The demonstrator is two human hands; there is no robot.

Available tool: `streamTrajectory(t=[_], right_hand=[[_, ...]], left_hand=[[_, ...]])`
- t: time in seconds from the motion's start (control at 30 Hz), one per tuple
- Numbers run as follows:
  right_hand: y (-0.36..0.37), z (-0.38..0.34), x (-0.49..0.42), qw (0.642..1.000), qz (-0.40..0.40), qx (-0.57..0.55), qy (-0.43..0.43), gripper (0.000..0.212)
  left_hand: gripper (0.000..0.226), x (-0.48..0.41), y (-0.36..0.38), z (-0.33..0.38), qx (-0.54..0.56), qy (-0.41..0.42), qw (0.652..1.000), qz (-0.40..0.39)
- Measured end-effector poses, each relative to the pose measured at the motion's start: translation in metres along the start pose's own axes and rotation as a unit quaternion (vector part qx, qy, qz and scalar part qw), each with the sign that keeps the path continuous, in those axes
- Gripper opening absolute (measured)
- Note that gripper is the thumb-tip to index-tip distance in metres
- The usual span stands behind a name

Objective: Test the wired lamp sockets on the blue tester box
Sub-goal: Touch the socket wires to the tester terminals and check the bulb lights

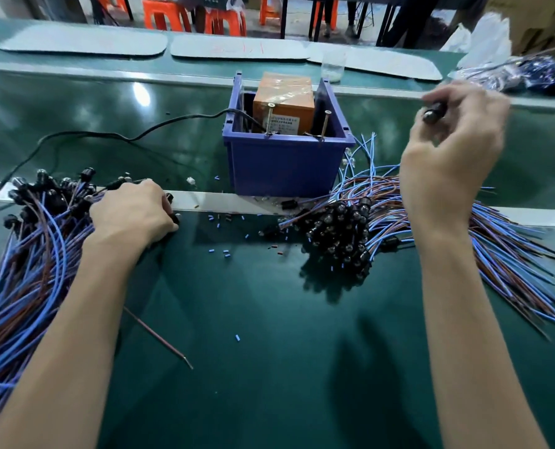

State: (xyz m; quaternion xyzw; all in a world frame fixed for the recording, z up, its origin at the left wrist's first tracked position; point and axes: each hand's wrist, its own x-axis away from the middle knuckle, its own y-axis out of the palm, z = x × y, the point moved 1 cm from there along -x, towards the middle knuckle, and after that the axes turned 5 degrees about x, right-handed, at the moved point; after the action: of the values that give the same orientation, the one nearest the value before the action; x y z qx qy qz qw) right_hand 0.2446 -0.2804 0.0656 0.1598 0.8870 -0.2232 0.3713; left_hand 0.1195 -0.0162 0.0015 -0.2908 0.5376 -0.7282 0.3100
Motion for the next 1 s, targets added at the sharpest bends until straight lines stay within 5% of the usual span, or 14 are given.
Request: streamTrajectory(t=[0.07, 0.13, 0.23, 0.33, 0.47, 0.53, 0.6, 0.7, 0.87, 1.0], right_hand=[[0.007, 0.011, 0.006, 0.98, -0.166, 0.105, 0.039, 0.021], [0.011, 0.021, 0.01, 0.917, -0.345, 0.181, 0.088, 0.022], [0.009, 0.024, 0.016, 0.858, -0.463, 0.185, 0.127, 0.045], [0.005, 0.023, 0.01, 0.883, -0.423, 0.168, 0.118, 0.064], [-0.001, 0.005, 0.005, 0.919, -0.377, 0.085, 0.078, 0.034], [-0.008, -0.014, 0.007, 0.882, -0.448, -0.102, 0.104, 0.031], [-0.01, -0.03, 0.012, 0.803, -0.527, -0.253, 0.119, 0.04], [-0.004, -0.039, 0.024, 0.762, -0.574, -0.289, 0.087, 0.024], [0.002, -0.04, 0.02, 0.843, -0.422, -0.303, 0.139, 0.009], [-0.001, -0.037, 0.011, 0.877, -0.33, -0.322, 0.132, 0.008]], left_hand=[[0.02, 0.0, 0.001, 0.001, 0.006, 0.003, 1.0, -0.004], [0.016, 0.002, 0.0, 0.003, 0.009, 0.009, 1.0, -0.004], [0.016, 0.007, -0.005, 0.009, 0.016, 0.031, 0.999, 0.013], [0.015, 0.013, -0.013, 0.02, 0.054, 0.072, 0.995, 0.043], [0.012, 0.032, -0.029, 0.041, 0.271, 0.195, 0.943, 0.001], [0.015, 0.053, -0.041, 0.055, 0.453, 0.247, 0.853, -0.08], [0.014, 0.07, -0.046, 0.069, 0.538, 0.304, 0.777, -0.123], [0.014, 0.086, -0.041, 0.087, 0.59, 0.327, 0.724, -0.142], [0.006, 0.09, -0.036, 0.096, 0.633, 0.254, 0.732, -0.015], [0.055, 0.09, -0.038, 0.097, 0.562, 0.182, 0.757, -0.281]])
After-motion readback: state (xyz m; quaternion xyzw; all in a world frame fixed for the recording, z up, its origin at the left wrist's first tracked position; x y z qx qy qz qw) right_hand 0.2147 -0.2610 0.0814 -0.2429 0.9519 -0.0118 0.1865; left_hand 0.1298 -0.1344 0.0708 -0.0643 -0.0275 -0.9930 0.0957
